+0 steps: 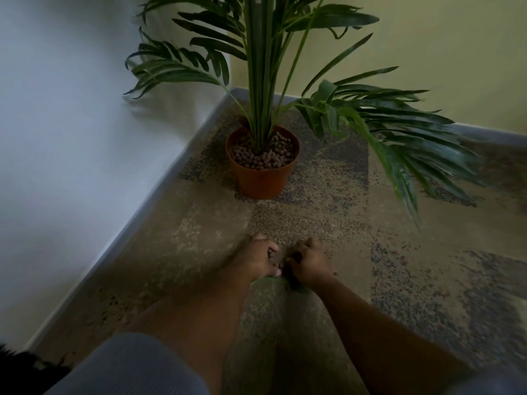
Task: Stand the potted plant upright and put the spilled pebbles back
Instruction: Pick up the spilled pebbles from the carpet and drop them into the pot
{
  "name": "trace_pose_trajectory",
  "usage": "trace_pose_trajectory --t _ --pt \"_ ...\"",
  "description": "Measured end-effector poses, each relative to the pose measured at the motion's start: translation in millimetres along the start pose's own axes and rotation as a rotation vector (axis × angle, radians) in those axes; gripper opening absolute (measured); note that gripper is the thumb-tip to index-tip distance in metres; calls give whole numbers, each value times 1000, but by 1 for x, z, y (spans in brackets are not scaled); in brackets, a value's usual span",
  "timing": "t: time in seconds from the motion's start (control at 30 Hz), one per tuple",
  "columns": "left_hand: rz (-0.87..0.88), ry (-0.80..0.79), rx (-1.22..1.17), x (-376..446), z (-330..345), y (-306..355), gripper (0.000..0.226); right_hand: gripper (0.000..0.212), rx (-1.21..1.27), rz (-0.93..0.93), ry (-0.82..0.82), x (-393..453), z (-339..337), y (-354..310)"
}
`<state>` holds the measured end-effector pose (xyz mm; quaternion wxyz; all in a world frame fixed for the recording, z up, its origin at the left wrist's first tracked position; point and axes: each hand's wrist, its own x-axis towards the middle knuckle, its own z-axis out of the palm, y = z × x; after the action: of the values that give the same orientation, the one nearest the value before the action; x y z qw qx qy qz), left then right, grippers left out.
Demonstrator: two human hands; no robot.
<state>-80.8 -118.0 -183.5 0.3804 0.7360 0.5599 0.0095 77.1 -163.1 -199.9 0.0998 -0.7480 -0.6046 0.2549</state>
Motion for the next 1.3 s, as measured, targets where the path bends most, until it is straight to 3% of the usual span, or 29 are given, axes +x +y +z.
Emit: trace_pose_trajectory --t 0.17,0.47,0.7,0.83,1.0,1.07,1.2,1.3 --pt "32 -31 20 1 1 -1 32 23 64 6 32 1 6 -8" --pt "-57 -17 -28 1 0 0 15 30 191 115 123 7 7 -6" --pt "-113 34 -129 2 3 -5 10 22 42 86 59 14 -4 -2" --pt "-230 35 -262 7 1 -8 6 27 -29 97 -8 16 -15 -6" --pt "-419 16 -610 11 -1 -10 7 9 822 524 -49 17 -22 -5" --pt "-434 -23 -755 9 -2 -7 13 13 1162 619 -69 16 -22 -7" --pt "-413 -87 -1094 4 -11 4 19 16 1586 642 -154 10 -23 -7" --pt "-414 -63 -1345 3 -20 11 26 15 1719 567 -166 11 -26 -9"
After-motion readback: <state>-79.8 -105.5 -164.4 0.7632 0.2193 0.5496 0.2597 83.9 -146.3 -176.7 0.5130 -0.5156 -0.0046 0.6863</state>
